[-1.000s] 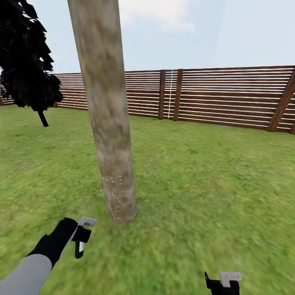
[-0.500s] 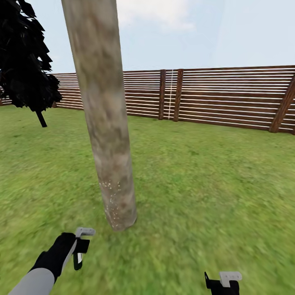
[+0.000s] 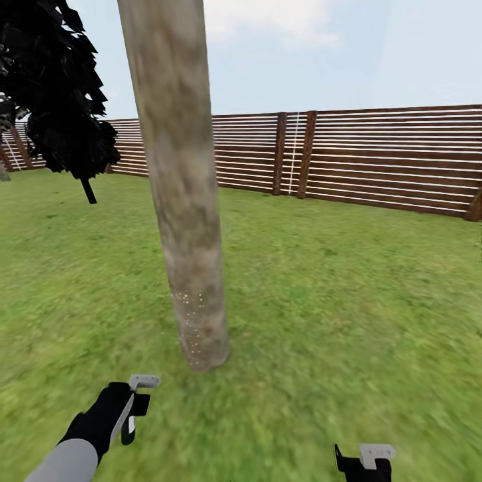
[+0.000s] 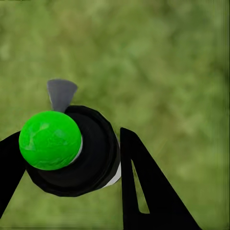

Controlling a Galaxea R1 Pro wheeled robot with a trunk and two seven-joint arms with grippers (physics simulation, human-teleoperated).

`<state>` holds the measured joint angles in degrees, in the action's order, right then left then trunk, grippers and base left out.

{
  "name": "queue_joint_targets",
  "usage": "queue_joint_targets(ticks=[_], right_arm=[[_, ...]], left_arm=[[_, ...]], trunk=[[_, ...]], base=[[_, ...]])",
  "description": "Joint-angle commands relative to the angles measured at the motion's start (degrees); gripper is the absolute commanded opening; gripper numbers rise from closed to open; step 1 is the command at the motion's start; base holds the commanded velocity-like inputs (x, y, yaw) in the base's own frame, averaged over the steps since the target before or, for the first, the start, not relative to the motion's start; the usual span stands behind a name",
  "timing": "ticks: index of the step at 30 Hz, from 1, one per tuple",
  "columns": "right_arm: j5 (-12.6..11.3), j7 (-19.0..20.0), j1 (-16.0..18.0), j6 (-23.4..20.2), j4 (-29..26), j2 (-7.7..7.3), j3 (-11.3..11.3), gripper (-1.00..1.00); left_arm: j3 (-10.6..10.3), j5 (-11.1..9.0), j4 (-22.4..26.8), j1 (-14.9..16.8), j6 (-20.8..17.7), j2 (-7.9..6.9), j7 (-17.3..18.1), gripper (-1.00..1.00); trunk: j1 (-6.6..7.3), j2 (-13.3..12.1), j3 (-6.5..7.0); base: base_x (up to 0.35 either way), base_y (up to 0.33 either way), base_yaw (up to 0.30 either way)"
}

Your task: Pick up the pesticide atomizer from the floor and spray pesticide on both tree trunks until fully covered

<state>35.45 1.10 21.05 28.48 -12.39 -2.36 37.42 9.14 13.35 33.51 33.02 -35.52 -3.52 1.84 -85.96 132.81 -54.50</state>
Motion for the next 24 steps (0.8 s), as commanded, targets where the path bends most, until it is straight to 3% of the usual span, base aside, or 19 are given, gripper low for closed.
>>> queue_joint_targets(ticks=[1,12,20,24], right_arm=[[0.0,0.0,0.0,0.0,0.0,-0.03,0.0,1.0],[0.1,0.0,0.0,0.0,-0.1,-0.11,0.0,1.0],[0.1,0.0,0.0,0.0,-0.1,-0.01,0.0,1.0],[0.1,0.0,0.0,0.0,-0.1,-0.01,-0.1,1.0]], left_arm=[[0.0,-0.1,0.9,0.0,0.0,0.09,-0.1,-1.0],[0.1,-0.2,3.1,0.0,0.0,2.86,0.1,-1.0],[0.0,-0.1,3.1,0.0,-0.1,2.91,-0.3,-1.0],[0.0,-0.1,3.1,0.0,-0.1,2.91,-0.3,-1.0]], trunk=[[0.0,0.0,0.0],[0.0,0.0,0.0],[0.0,0.0,0.0],[0.0,0.0,0.0]], base=[[-0.052,-0.26,0.002],[0.068,-0.27,0.0],[0.0,-0.278,0.0],[0.0,-0.278,0.194]])
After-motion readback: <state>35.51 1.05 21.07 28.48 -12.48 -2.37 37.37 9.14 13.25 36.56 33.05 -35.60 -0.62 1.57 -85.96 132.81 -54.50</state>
